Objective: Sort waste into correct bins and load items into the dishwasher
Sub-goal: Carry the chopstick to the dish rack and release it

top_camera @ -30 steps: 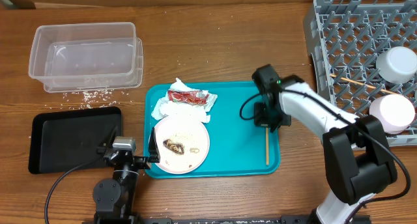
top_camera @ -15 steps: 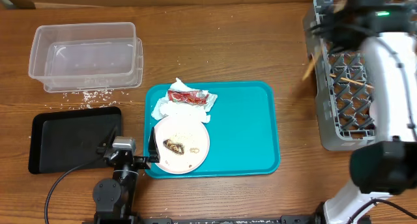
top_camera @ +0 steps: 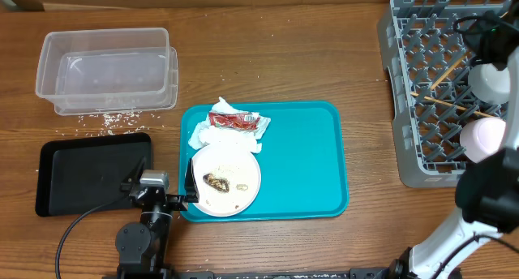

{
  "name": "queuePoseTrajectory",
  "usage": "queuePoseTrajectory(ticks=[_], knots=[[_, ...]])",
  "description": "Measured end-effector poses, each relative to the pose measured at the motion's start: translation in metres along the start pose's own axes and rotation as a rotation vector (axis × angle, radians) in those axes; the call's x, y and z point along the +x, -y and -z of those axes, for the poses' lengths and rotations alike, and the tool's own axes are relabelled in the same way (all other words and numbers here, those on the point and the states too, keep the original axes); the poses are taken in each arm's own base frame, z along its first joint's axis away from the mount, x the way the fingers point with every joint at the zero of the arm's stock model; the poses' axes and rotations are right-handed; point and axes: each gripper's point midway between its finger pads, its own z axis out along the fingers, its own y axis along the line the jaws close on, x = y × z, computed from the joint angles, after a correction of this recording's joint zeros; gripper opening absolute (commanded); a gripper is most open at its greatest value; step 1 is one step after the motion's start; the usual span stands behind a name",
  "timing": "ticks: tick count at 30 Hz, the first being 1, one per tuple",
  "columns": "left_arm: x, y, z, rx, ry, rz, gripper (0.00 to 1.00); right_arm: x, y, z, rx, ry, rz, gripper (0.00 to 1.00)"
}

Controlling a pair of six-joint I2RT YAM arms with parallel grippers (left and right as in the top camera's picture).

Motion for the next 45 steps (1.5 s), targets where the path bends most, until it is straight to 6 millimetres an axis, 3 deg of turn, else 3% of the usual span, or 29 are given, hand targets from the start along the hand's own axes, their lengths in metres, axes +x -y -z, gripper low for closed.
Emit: queuePoseTrajectory(ticks=[3, 5, 13, 17, 22, 23, 24, 27, 29, 34, 38, 45], knots=[[0.0, 0.0, 0.0, 0.0, 0.0, 0.0, 1.0, 0.012, 0.005, -0.025, 0.025, -0.059, 0.01, 0.36], [0.0, 0.0, 0.0, 0.0, 0.0, 0.0, 1.0, 0.019, 0.008, -0.034, 0.039, -0.089, 0.006, 0.44], [0.0, 0.0, 0.0, 0.0, 0.0, 0.0, 1.0, 0.037, 0.011, -0.028, 0.043, -0.167, 0.006, 0.5], [0.0, 0.0, 0.0, 0.0, 0.0, 0.0, 1.0, 0.046, -0.004, 0.001, -0.05, -0.208, -0.003, 0.56], [0.0, 0.0, 0.0, 0.0, 0.0, 0.0, 1.0, 0.05, -0.029, 0.086, -0.232, -0.181, 0.012, 0.68], [0.0, 0.0, 0.0, 0.0, 0.0, 0.0, 1.0, 0.051, -0.032, 0.107, -0.26, -0.161, 0.023, 0.87], [0.0, 0.0, 0.0, 0.0, 0.0, 0.0, 1.0, 0.052, -0.032, 0.127, -0.278, -0.137, 0.028, 1.0], [0.0, 0.0, 0.0, 0.0, 0.0, 0.0, 1.0, 0.058, -0.025, 0.175, -0.292, -0.074, 0.053, 1.0], [0.0, 0.0, 0.0, 0.0, 0.0, 0.0, 1.0, 0.064, -0.018, 0.192, -0.273, -0.059, 0.055, 1.0], [0.0, 0.0, 0.0, 0.0, 0.0, 0.0, 1.0, 0.084, -0.004, 0.189, -0.209, -0.145, 0.045, 1.0], [0.0, 0.0, 0.0, 0.0, 0.0, 0.0, 1.0, 0.096, -0.005, 0.181, -0.216, -0.224, 0.038, 1.0], [0.0, 0.0, 0.0, 0.0, 0.0, 0.0, 1.0, 0.076, -0.011, 0.178, -0.228, -0.135, 0.052, 1.0]])
